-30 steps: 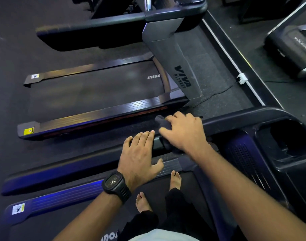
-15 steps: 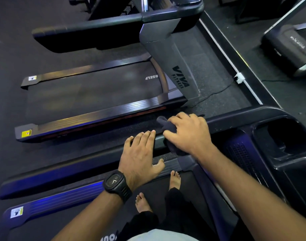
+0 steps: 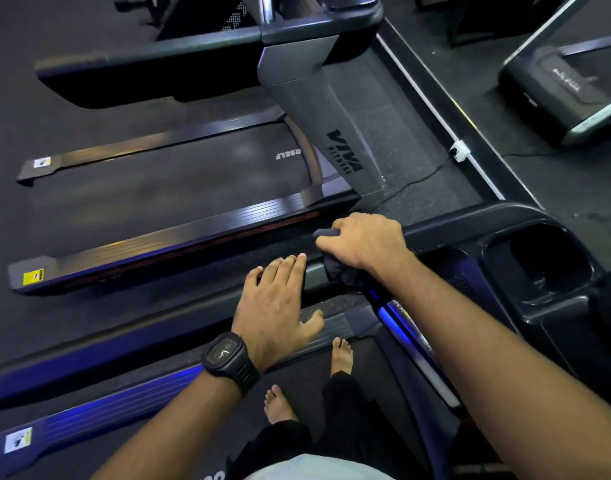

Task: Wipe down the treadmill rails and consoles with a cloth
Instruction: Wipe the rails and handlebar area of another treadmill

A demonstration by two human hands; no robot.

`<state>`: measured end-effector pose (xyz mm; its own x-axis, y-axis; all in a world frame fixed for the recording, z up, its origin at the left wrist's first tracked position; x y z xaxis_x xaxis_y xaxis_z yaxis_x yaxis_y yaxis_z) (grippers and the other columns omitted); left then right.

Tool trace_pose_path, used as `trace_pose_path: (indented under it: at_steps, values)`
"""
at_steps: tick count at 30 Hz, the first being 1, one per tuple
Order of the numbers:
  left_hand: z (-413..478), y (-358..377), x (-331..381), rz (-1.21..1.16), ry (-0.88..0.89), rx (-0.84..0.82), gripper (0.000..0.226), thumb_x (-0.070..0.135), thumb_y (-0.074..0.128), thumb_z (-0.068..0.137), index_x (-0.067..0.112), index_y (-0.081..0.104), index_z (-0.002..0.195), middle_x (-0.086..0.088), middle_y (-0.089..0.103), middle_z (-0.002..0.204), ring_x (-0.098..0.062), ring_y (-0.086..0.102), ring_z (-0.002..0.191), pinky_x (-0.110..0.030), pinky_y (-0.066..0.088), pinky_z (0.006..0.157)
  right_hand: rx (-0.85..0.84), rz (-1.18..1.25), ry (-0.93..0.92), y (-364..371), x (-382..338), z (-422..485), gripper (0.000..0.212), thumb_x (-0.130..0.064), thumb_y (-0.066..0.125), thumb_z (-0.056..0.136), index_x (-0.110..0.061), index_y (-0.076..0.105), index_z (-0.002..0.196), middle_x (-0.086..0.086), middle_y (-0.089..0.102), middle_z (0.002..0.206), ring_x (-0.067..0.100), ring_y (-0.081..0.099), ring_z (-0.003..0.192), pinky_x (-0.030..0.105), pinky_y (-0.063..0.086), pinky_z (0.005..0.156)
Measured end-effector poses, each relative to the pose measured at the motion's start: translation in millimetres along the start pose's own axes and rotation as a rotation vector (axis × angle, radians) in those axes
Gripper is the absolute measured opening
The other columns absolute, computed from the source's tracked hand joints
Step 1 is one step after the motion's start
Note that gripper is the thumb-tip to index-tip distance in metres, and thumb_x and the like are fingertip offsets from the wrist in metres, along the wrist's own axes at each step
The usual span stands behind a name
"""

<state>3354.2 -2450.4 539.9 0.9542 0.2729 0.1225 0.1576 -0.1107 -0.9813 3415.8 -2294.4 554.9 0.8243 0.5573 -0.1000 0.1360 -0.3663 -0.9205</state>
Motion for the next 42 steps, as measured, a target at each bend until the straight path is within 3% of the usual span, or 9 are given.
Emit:
trace_pose_path:
  at_steps: [5, 11, 17, 22, 28, 33, 35, 39, 42]
  values:
    - [0, -3, 2, 0.003, 0.020, -0.007, 0.091, 0.065, 0.033, 0.084, 0.012, 0.020, 0.157, -0.003, 0.034, 0.158, -0.019, 0.031, 0.145, -0.045, 0.028, 0.118, 0.449, -0.009, -0.104, 5, 12, -61, 0.057, -0.058, 0.047, 0.077, -0.027, 0.070, 0.120, 0.000, 0.066, 0.123, 0.032, 0.060, 0.110, 0.053, 0.044, 0.097]
    - [3, -3, 6, -0.021, 0.050, -0.004, 0.090, 0.063, 0.042, 0.088, 0.013, 0.016, 0.158, -0.003, 0.029, 0.160, -0.019, 0.027, 0.146, -0.044, 0.024, 0.119, -0.055, -0.025, 0.027, -7, 16, 7, 0.054, -0.064, 0.041, 0.085, -0.032, 0.070, 0.117, 0.003, 0.068, 0.122, 0.032, 0.061, 0.116, 0.041, 0.041, 0.085]
    - [4, -3, 8, -0.008, 0.054, -0.019, 0.091, 0.065, 0.036, 0.085, 0.013, 0.017, 0.157, -0.003, 0.031, 0.159, -0.018, 0.029, 0.145, -0.043, 0.027, 0.117, 0.365, -0.056, -0.094, -6, 21, -43, 0.060, -0.064, 0.034, 0.077, -0.031, 0.072, 0.110, -0.003, 0.067, 0.110, 0.031, 0.061, 0.105, 0.044, 0.043, 0.090]
    - [10, -3, 12, -0.017, 0.079, -0.016, 0.091, 0.064, 0.038, 0.084, 0.011, 0.022, 0.156, -0.004, 0.036, 0.157, -0.019, 0.034, 0.143, -0.044, 0.031, 0.115, -0.119, -0.069, 0.040, -7, 19, 14, 0.056, -0.065, 0.042, 0.086, -0.031, 0.070, 0.120, 0.005, 0.067, 0.126, 0.032, 0.060, 0.120, 0.041, 0.041, 0.088]
    - [15, -5, 18, -0.003, 0.110, -0.026, 0.093, 0.066, 0.026, 0.082, 0.012, 0.017, 0.158, -0.003, 0.030, 0.160, -0.018, 0.030, 0.145, -0.042, 0.027, 0.116, 0.297, -0.086, -0.084, -11, 21, -32, 0.057, -0.065, 0.035, 0.080, -0.033, 0.071, 0.112, -0.003, 0.068, 0.112, 0.030, 0.062, 0.106, 0.042, 0.044, 0.089]
    - [21, -2, 22, -0.021, 0.144, -0.050, 0.094, 0.067, 0.025, 0.082, 0.013, 0.012, 0.158, -0.003, 0.027, 0.161, -0.018, 0.026, 0.147, -0.042, 0.025, 0.117, -0.187, -0.114, 0.102, -13, 31, 21, 0.063, -0.068, 0.043, 0.085, -0.028, 0.068, 0.127, 0.007, 0.065, 0.132, 0.032, 0.059, 0.123, 0.043, 0.042, 0.095]
    - [22, -2, 25, -0.026, 0.152, -0.060, 0.094, 0.067, 0.024, 0.083, 0.013, 0.010, 0.158, -0.002, 0.026, 0.162, -0.018, 0.025, 0.147, -0.042, 0.026, 0.117, -0.161, -0.090, 0.085, -13, 35, 23, 0.060, -0.067, 0.041, 0.086, -0.029, 0.068, 0.125, 0.006, 0.066, 0.130, 0.032, 0.059, 0.121, 0.044, 0.042, 0.095]
    - [25, -1, 26, -0.011, 0.136, -0.065, 0.094, 0.068, 0.025, 0.083, 0.013, 0.015, 0.158, -0.003, 0.030, 0.160, -0.019, 0.030, 0.145, -0.043, 0.029, 0.115, 0.237, -0.112, -0.039, -14, 39, -24, 0.063, -0.066, 0.030, 0.080, -0.032, 0.070, 0.115, -0.002, 0.067, 0.117, 0.030, 0.060, 0.108, 0.042, 0.043, 0.090]
    - [31, -2, 30, -0.031, 0.146, -0.065, 0.095, 0.069, 0.023, 0.081, 0.012, 0.017, 0.157, -0.004, 0.031, 0.159, -0.020, 0.031, 0.145, -0.043, 0.030, 0.115, 0.063, -0.079, 0.019, -14, 43, -1, 0.058, -0.066, 0.035, 0.084, -0.031, 0.070, 0.115, 0.000, 0.067, 0.119, 0.030, 0.060, 0.113, 0.042, 0.041, 0.089]
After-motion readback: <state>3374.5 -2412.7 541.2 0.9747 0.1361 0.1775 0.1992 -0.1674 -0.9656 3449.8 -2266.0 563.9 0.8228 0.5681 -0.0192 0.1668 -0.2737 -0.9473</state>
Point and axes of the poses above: each hand's wrist, its own z-axis towards the middle knuckle, its own y-axis out of the palm, x = y × z, the point moved 8 cm from there along z, towards the middle knuckle
